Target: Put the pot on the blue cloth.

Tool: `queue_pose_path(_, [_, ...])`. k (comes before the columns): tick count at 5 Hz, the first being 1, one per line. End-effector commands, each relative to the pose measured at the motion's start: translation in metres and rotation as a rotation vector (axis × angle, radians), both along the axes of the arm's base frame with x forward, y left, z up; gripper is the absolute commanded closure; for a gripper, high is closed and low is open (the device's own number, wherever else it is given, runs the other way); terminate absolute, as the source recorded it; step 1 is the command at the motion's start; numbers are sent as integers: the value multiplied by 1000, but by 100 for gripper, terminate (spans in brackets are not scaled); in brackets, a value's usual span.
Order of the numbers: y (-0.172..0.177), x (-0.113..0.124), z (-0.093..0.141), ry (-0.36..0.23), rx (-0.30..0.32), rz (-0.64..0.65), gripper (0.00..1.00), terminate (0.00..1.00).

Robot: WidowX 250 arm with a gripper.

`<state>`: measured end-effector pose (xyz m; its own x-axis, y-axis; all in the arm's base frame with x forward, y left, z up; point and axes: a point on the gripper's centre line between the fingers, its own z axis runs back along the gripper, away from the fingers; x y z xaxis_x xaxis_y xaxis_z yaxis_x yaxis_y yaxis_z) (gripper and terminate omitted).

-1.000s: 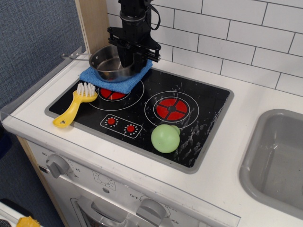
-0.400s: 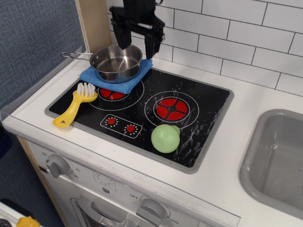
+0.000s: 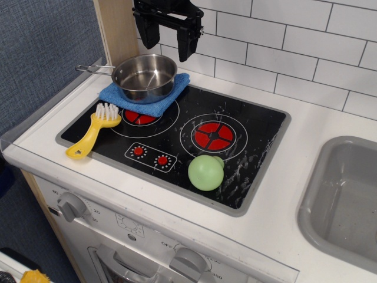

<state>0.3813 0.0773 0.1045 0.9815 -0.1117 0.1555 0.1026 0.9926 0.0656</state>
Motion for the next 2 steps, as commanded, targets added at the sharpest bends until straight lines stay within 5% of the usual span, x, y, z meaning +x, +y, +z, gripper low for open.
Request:
queue_pose_path(1, [-16, -1, 22, -44, 9, -54, 0, 0])
queue_pose_path(2, [-16, -1, 22, -44, 9, -54, 0, 100])
